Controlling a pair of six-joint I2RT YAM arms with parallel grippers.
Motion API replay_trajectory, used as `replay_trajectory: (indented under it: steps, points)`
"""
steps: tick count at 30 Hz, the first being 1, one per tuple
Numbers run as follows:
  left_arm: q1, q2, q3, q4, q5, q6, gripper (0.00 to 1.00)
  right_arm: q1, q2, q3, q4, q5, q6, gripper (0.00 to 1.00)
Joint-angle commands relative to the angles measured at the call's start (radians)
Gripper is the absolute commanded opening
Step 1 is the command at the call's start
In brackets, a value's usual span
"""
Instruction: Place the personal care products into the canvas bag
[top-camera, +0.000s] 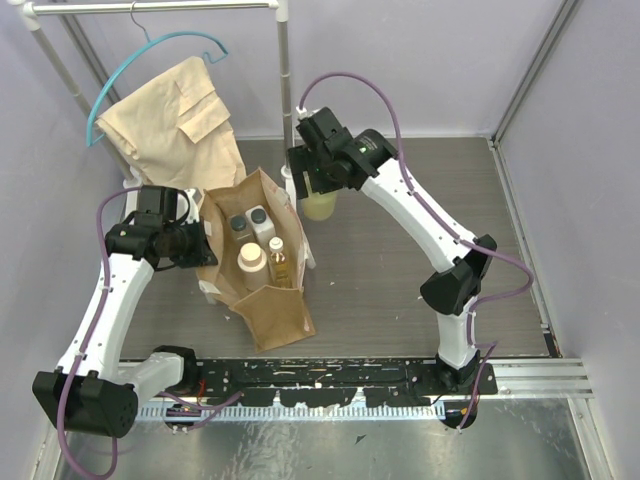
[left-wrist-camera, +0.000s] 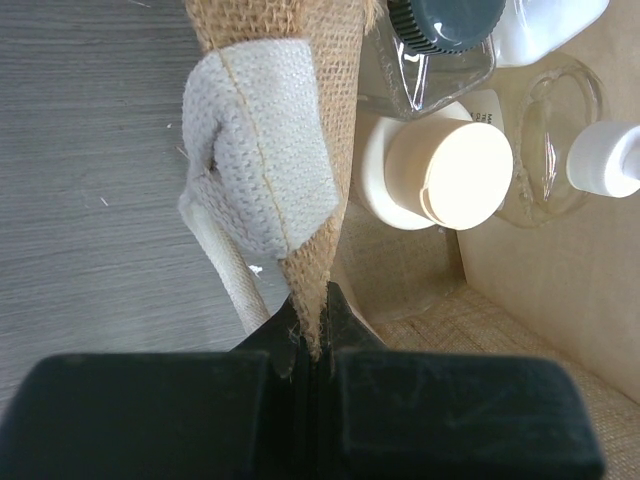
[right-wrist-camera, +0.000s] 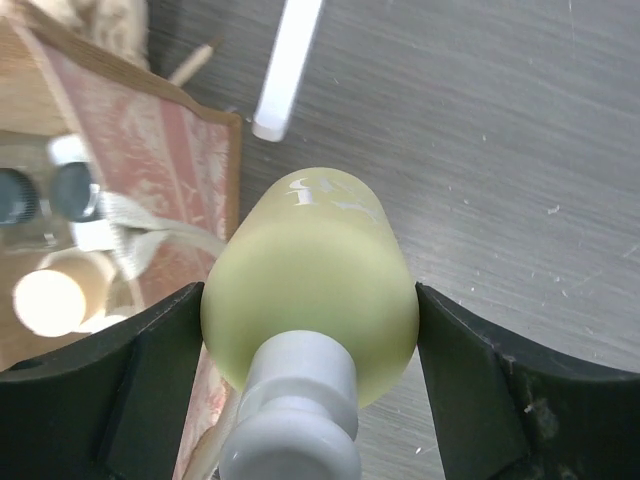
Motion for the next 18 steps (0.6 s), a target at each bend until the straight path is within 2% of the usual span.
replay_trajectory:
  steps: [1,6,11,18]
  points:
    - [-0.001,0.020,0.001,0.001,0.006,0.013,0.00,0.042,-0.087,0.200,0.027,-0.042,-0.053,0.10]
    - [-0.001,0.021,0.003,-0.002,0.004,0.013,0.00,0.057,-0.095,0.330,0.041,-0.146,-0.069,0.10]
    - [-0.001,0.020,0.004,-0.006,-0.002,0.013,0.00,0.087,-0.168,0.239,0.136,-0.305,-0.066,0.10]
    - [-0.001,0.012,0.007,-0.012,-0.007,0.013,0.00,0.182,-0.166,0.253,0.159,-0.303,-0.079,0.10]
